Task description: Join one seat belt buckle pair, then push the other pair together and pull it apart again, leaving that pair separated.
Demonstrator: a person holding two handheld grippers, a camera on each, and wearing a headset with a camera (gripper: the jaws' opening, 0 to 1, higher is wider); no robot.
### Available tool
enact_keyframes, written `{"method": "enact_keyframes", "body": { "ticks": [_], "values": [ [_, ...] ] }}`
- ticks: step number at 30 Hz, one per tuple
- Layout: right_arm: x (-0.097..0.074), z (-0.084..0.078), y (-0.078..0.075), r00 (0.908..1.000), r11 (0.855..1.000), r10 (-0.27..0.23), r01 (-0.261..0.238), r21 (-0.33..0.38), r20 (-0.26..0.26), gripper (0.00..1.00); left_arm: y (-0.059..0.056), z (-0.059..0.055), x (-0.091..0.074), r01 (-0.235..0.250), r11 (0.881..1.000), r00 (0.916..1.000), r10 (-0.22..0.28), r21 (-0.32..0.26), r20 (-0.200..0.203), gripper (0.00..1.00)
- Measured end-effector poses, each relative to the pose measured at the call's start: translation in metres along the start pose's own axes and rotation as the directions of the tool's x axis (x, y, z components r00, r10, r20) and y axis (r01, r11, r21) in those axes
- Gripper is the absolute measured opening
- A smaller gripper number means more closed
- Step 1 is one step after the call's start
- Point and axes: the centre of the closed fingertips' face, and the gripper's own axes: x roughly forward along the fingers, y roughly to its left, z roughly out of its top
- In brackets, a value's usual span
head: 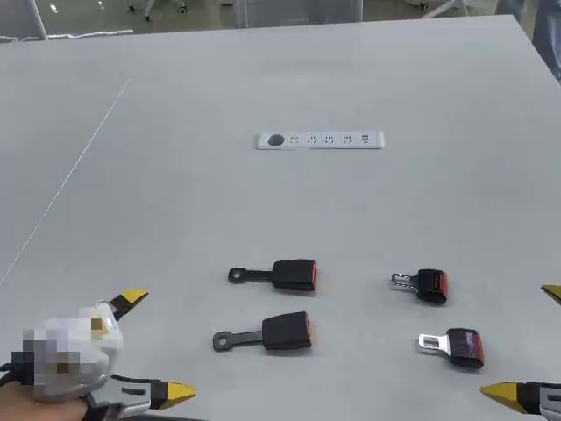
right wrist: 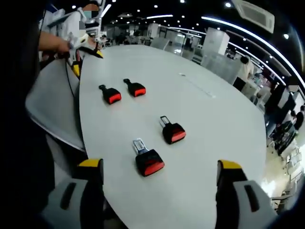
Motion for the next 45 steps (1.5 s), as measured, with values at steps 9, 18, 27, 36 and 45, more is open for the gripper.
{"method": "enact_keyframes", "body": {
  "ticks": [9, 18, 27, 36, 45],
  "values": [
    [0.0017, 0.0, -0.001, 1.0, 1.0, 0.002, -0.002, -0.002, 0.002, 0.99, -0.0019, -0.001, 0.0011, 0.006, 1.0, 1.0, -0.006, 0.002, -0.001, 1.0],
    [0.0034, -0.0054, -0.0017, 1.0, 1.0, 0.003, -0.003, -0.001, -0.004, 0.99, -0.0018, -0.0022, 0.0022, 0.003, 1.0, 1.0, -0.003, -0.004, 0.001, 1.0],
    [0.0043, -0.0072, -0.0036, 1.0, 1.0, 0.002, -0.002, -0.003, -0.006, 0.99, -0.0031, -0.0044, 0.0004, 0.0, 1.0, 1.0, 0.0, -0.01, -0.001, 1.0],
    [0.0048, -0.0084, -0.0009, 0.9999, 1.0, 0.0, 0.0, -0.009, -0.013, 1.0, -0.0062, -0.0041, 0.0007, 0.002, 1.0, 1.0, -0.002, -0.013, 0.001, 1.0],
    [0.0038, -0.0086, -0.0001, 0.9999, 1.0, -0.004, 0.003, -0.008, -0.014, 1.0, -0.0077, -0.0058, 0.001, 0.003, 1.0, 1.0, -0.003, -0.006, -0.005, 1.0]
  ]
}}
